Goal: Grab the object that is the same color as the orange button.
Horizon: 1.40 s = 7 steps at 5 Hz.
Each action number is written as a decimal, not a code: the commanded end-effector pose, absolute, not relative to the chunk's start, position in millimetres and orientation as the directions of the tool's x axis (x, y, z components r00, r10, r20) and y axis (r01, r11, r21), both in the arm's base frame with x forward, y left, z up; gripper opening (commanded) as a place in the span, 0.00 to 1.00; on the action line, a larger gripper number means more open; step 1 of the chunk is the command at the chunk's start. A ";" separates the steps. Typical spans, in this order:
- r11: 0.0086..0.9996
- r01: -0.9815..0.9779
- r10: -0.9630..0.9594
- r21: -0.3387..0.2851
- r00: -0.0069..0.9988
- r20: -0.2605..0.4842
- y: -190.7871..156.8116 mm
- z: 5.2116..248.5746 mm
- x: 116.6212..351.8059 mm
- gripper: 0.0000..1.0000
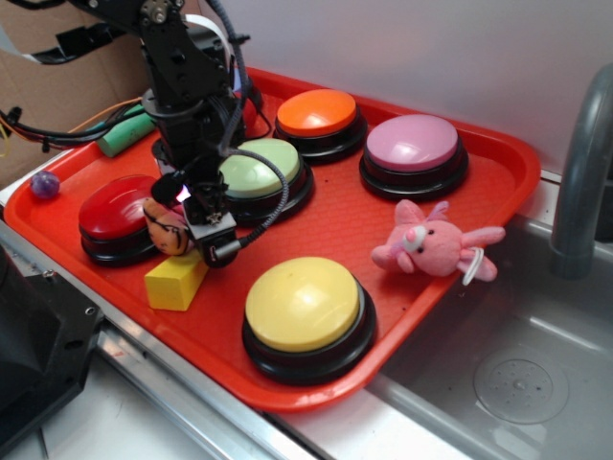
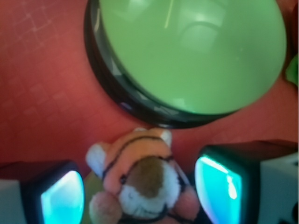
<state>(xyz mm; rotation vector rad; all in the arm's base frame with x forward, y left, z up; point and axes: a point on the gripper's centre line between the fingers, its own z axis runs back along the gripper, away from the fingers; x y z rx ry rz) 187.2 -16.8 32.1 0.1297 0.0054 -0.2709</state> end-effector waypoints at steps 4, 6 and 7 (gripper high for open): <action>0.996 0.052 -0.055 0.075 0.998 0.036 -29.1 108.6 193.6 0.00; 0.994 -0.027 0.034 -0.104 0.997 0.068 -47.0 161.0 200.7 0.00; 0.994 -0.021 0.032 -0.111 0.995 0.097 -55.6 170.4 200.8 0.00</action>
